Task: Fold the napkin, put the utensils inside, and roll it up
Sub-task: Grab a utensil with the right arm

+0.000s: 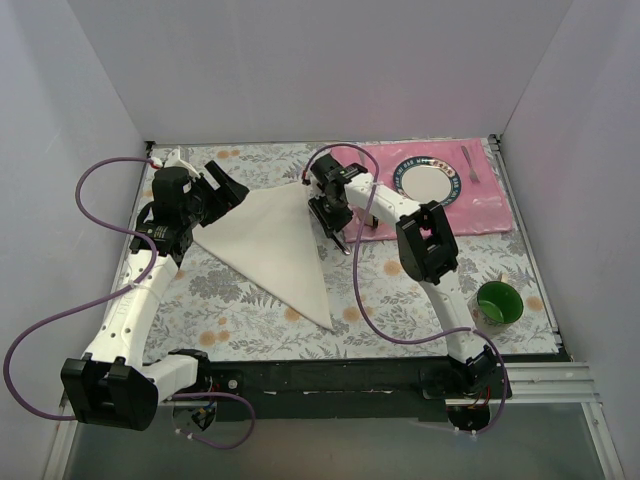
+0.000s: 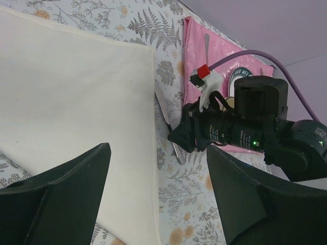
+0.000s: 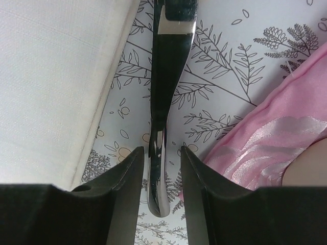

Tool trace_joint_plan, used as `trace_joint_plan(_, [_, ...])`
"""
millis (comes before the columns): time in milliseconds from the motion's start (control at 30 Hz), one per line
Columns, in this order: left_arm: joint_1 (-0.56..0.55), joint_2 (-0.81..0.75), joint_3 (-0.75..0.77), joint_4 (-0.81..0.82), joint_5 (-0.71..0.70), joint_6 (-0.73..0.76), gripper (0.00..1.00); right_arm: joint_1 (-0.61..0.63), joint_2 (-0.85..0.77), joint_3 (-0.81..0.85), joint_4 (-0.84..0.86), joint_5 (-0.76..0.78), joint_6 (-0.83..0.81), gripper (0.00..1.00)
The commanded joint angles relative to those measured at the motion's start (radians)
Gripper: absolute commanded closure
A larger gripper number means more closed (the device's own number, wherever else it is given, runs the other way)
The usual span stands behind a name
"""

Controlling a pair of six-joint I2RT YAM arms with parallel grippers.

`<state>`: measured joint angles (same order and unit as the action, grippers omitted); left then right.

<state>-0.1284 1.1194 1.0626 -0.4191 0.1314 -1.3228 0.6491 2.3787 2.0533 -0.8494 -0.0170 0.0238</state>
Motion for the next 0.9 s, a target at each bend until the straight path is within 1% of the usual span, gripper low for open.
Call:
trace_joint_plan(0, [-0.004, -0.021, 0.011, -0.006, 0.004, 0.014, 0.24, 0.024, -0.009, -0.077, -0.063, 0.0, -0.002, 0.58])
trace_joint_plan(100, [-0.004, -0.024, 0.014, -0.009, 0.002, 0.014, 0.24, 0.027, -0.03, -0.155, -0.041, -0.003, 0.008, 0.62])
trace_joint_plan(133, [-0.004, -0.023, 0.016, -0.009, 0.002, 0.014, 0.24, 0.026, -0.032, -0.169, -0.031, -0.004, 0.007, 0.7])
trace_joint_plan(167, [-0.004, -0.021, 0.017, -0.009, 0.005, 0.014, 0.24, 0.026, -0.015, -0.173, -0.028, 0.002, 0.01, 0.76])
trace_joint_plan(233, [-0.004, -0.018, 0.017, -0.007, 0.011, 0.013, 0.24, 0.026, 0.017, -0.138, -0.059, 0.011, 0.014, 0.83])
trace_joint_plan(300, [-0.004, -0.017, 0.016, -0.007, 0.017, 0.011, 0.24, 0.027, 0.056, -0.108, -0.092, 0.061, 0.027, 0.9])
trace_joint_plan(333, [-0.004, -0.012, 0.014, -0.007, 0.022, 0.011, 0.22, 0.026, 0.056, -0.123, -0.076, 0.064, 0.028, 0.98])
trace_joint_plan(433, [-0.004, 0.031, 0.017, -0.032, 0.039, -0.006, 0.21, 0.026, -0.012, -0.188, -0.01, 0.036, 0.05, 0.99])
trace_joint_plan(500, [-0.004, 0.057, 0.016, -0.041, 0.065, -0.018, 0.21, 0.033, -0.099, -0.232, 0.041, -0.009, 0.059, 0.99])
trace_joint_plan(533, [-0.004, 0.081, 0.005, -0.037, 0.103, -0.022, 0.2, 0.035, -0.133, -0.286, 0.067, -0.014, 0.079, 0.99])
trace_joint_plan(567, [-0.004, 0.098, 0.0, -0.027, 0.12, -0.032, 0.2, 0.035, -0.192, -0.313, 0.126, -0.032, 0.088, 0.99])
trace_joint_plan(733, [-0.004, 0.174, -0.036, 0.016, 0.253, -0.087, 0.22, 0.037, -0.289, -0.41, 0.211, -0.041, 0.123, 0.99])
trace_joint_plan(767, [-0.004, 0.187, -0.047, 0.04, 0.272, -0.093, 0.23, 0.035, -0.312, -0.445, 0.228, -0.052, 0.134, 0.99])
trace_joint_plan(867, [-0.004, 0.209, -0.085, 0.092, 0.341, -0.131, 0.25, 0.037, -0.343, -0.473, 0.274, -0.069, 0.149, 0.99])
